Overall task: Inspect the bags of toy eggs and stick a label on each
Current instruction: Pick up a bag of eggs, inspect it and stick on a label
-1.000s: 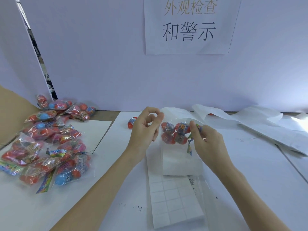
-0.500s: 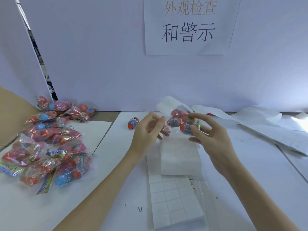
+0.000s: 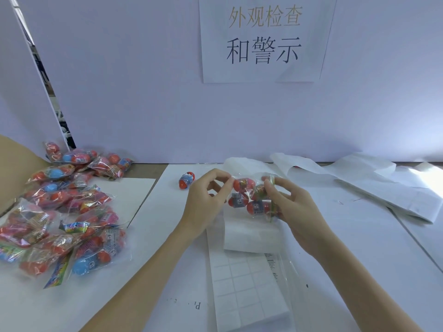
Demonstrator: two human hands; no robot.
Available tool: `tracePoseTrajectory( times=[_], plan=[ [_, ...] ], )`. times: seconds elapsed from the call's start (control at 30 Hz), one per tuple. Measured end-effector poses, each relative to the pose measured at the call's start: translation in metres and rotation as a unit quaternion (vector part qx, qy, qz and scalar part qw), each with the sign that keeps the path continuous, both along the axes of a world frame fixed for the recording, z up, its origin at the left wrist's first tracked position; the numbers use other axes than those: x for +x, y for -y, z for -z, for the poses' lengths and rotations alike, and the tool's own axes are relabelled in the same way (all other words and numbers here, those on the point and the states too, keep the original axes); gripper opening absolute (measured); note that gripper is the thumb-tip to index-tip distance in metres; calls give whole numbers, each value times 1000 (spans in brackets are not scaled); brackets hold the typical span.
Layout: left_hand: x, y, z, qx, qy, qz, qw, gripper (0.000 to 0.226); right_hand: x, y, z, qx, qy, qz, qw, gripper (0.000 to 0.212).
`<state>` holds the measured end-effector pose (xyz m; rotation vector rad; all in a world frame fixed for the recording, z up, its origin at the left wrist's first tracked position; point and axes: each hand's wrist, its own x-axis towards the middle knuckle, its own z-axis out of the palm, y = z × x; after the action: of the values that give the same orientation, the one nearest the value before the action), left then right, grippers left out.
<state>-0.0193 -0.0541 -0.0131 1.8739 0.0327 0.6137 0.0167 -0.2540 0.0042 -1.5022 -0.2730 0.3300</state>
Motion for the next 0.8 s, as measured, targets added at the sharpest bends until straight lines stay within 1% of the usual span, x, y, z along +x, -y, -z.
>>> tracePoseTrajectory(
  times=[0.1, 0.2, 0.33, 0.43, 0.53, 0.57, 0.6, 0.63, 0.67, 0.73, 0.8],
  plan=[
    [2, 2, 5, 5, -6, 4, 1000, 12, 0, 0, 4, 18, -8, 46, 999, 16],
    [4, 4, 9, 19, -5, -8, 1000, 16, 1, 3, 2, 53, -54, 77, 994, 14],
    [3, 6, 9, 15, -7, -16, 1000, 20, -2, 4, 0, 104, -113, 73, 986, 18],
    [3, 6, 6, 8, -9, -22, 1000, 19, -2, 2, 0, 104, -104, 66, 987, 19],
    [2, 5, 4, -35, -21, 5, 999, 12, 0, 1, 2, 90, -83, 69, 990, 18],
    [1, 5, 3, -48, -29, 19, 998, 12, 1, 0, 3, 92, -82, 75, 990, 17],
    [0, 5, 2, -52, -42, 31, 997, 18, 2, 0, 5, 95, -82, 82, 989, 17],
    [0, 4, 1, -48, -57, 44, 996, 24, 4, -1, 5, 102, -84, 90, 987, 17],
    [0, 4, 2, -35, -68, 54, 996, 25, 6, 0, 6, 111, -88, 95, 985, 18],
    [1, 4, 3, -11, -64, 59, 996, 12, 11, 3, 6, 130, -103, 81, 983, 17],
    [2, 3, 5, -13, -48, 46, 998, 10, 12, 6, 4, 111, -104, 44, 987, 17]
  ],
)
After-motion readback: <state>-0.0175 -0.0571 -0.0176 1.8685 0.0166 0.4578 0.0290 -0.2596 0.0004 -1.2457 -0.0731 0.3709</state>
